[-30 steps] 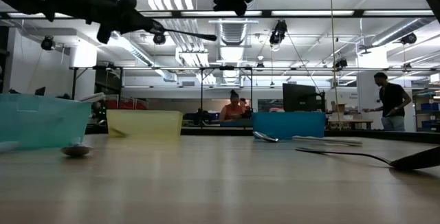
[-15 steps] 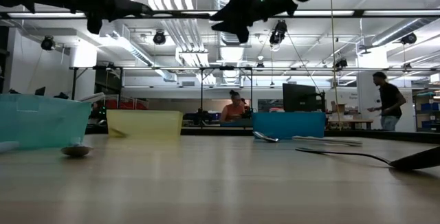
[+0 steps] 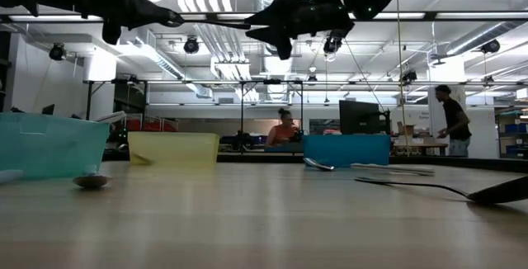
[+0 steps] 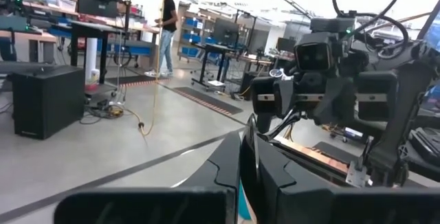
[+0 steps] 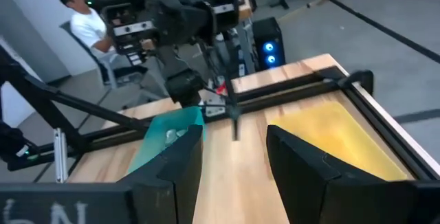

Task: Sort silverware by color (type)
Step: Put the black spoon into the yellow bin

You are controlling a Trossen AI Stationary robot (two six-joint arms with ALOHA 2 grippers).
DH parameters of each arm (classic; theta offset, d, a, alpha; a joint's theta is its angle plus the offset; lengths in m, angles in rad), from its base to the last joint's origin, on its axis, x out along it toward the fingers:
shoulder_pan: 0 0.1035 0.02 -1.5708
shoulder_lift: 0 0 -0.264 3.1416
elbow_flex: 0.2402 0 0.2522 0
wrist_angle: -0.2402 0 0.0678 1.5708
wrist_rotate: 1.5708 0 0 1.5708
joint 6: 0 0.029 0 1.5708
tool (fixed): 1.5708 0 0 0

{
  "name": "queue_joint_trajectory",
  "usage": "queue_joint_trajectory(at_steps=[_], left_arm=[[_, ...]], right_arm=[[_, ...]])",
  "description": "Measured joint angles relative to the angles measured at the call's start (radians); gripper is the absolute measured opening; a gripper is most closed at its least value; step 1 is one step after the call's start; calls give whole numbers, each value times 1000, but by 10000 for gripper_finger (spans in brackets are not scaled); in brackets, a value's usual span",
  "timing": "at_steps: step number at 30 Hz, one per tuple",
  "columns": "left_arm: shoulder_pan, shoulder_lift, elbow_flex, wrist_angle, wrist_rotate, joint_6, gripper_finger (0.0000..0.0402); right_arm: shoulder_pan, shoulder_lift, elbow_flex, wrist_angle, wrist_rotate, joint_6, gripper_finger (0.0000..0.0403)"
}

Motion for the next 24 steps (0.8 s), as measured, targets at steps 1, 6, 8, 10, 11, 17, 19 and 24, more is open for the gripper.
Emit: queue_joint_trajectory(at_steps=[1, 6, 8, 10, 11, 17, 19, 24], left_arm=[[0, 1, 0, 3, 0, 0, 0], [0, 4, 0, 12, 0, -6, 0], [0, 9, 0, 24, 0, -16, 0], [0, 18, 0, 33, 0, -28, 0], [0, 22, 0, 36, 2, -33, 0], [0, 62, 0, 93, 31, -53, 0], [0, 81, 0, 120, 45, -53, 0], [0, 137, 0, 168, 45, -60, 0]], right_arm=[[4, 0, -3, 14, -1, 5, 152], [24, 0, -5, 63, -1, 0, 152], [31, 0, -5, 87, -1, 1, 152], [37, 0, -5, 110, -1, 0, 152], [39, 0, -5, 117, -1, 0, 152], [44, 0, -5, 129, 2, -1, 152], [45, 0, -5, 129, 10, 0, 152], [46, 0, -5, 139, 17, -7, 152]])
